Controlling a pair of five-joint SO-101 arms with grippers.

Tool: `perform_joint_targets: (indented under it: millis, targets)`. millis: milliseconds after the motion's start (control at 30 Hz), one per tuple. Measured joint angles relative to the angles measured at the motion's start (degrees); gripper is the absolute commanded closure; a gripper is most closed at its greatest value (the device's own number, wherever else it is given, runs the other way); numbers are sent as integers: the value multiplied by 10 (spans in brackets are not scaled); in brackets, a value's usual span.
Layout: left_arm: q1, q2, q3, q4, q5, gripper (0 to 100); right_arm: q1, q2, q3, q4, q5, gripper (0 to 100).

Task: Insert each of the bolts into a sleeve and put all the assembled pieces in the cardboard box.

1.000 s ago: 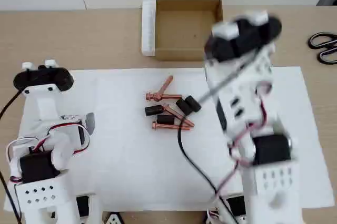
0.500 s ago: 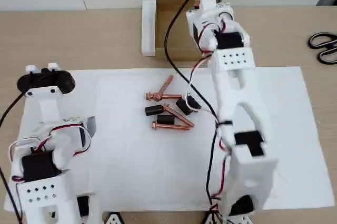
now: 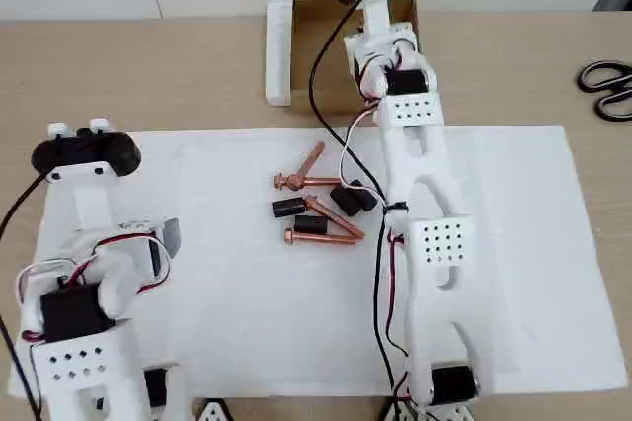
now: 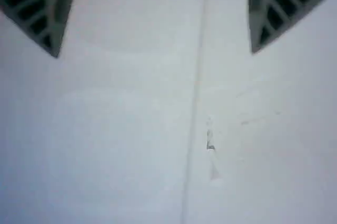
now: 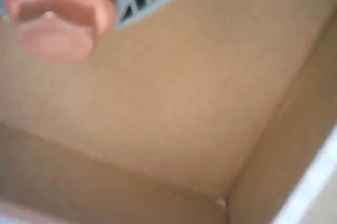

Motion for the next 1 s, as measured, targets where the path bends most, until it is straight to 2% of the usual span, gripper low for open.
perform_joint_targets:
  millis: [133,333,567,800,1000]
  targets:
    - [0,0,0,0,0,782,0,37,-36,0,0,973]
    - [0,0,0,0,0,782,0,47,-38,6,0,796]
    - [0,0,0,0,0,782,3,47,-79,26,0,783]
    - [0,0,0,0,0,782,-25,1,-216,161,0,783]
    - [0,0,0,0,0,782,-28,-111,-230,296,0,783]
